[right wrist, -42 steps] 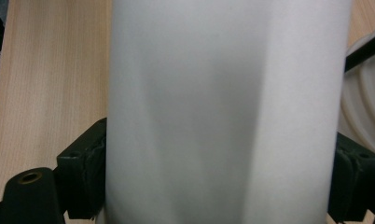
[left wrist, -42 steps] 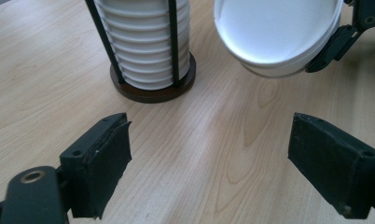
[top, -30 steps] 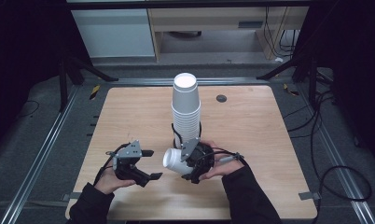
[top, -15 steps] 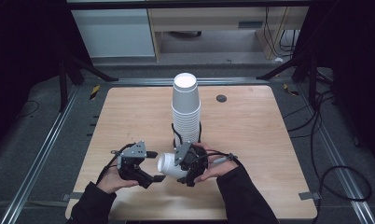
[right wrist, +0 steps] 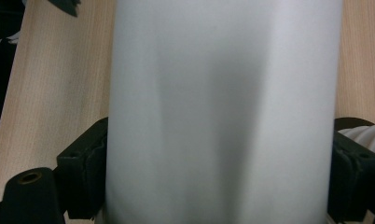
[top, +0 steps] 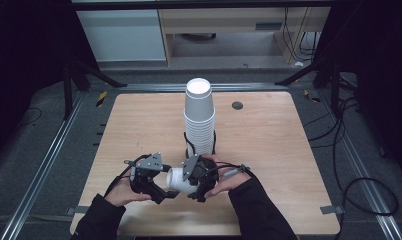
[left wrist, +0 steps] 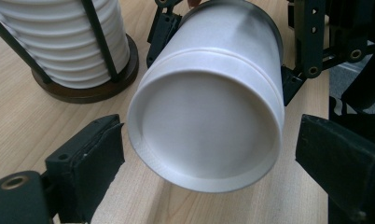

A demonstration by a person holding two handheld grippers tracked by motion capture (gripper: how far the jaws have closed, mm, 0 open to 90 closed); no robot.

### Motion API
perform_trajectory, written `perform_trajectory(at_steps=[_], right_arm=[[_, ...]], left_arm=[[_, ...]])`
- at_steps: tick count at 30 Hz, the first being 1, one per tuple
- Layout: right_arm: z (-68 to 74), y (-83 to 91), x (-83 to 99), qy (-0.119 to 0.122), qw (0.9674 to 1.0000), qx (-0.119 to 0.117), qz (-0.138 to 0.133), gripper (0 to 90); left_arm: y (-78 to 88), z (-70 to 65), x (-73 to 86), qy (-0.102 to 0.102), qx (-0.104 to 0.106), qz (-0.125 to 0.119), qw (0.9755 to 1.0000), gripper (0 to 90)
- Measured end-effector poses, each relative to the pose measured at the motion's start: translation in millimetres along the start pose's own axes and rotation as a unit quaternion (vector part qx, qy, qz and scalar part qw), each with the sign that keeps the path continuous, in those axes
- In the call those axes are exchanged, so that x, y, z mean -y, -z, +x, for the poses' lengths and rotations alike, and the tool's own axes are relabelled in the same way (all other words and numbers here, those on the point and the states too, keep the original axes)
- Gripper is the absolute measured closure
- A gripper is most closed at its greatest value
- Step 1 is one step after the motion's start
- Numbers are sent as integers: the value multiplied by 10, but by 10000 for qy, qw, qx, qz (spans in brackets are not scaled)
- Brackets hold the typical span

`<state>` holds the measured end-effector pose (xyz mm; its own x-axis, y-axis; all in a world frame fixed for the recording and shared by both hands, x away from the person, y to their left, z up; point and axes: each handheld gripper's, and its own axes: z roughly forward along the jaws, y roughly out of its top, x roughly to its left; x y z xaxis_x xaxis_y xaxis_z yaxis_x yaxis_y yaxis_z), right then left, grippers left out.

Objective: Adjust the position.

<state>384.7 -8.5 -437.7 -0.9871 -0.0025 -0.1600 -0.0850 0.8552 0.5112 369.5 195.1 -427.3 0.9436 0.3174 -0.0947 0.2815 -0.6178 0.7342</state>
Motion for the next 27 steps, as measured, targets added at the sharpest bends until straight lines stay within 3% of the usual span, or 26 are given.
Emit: perform_trajectory(at_steps=[14, 27], right_arm=[[40, -56, -94, 170, 9999, -35, 4, 134], [50, -64, -189, 219, 9997, -43, -61, 134]], left_arm=[[-55, -14, -36, -94, 89, 194, 9997, 92], [-69, -26, -36, -75, 107, 212, 9997, 125]])
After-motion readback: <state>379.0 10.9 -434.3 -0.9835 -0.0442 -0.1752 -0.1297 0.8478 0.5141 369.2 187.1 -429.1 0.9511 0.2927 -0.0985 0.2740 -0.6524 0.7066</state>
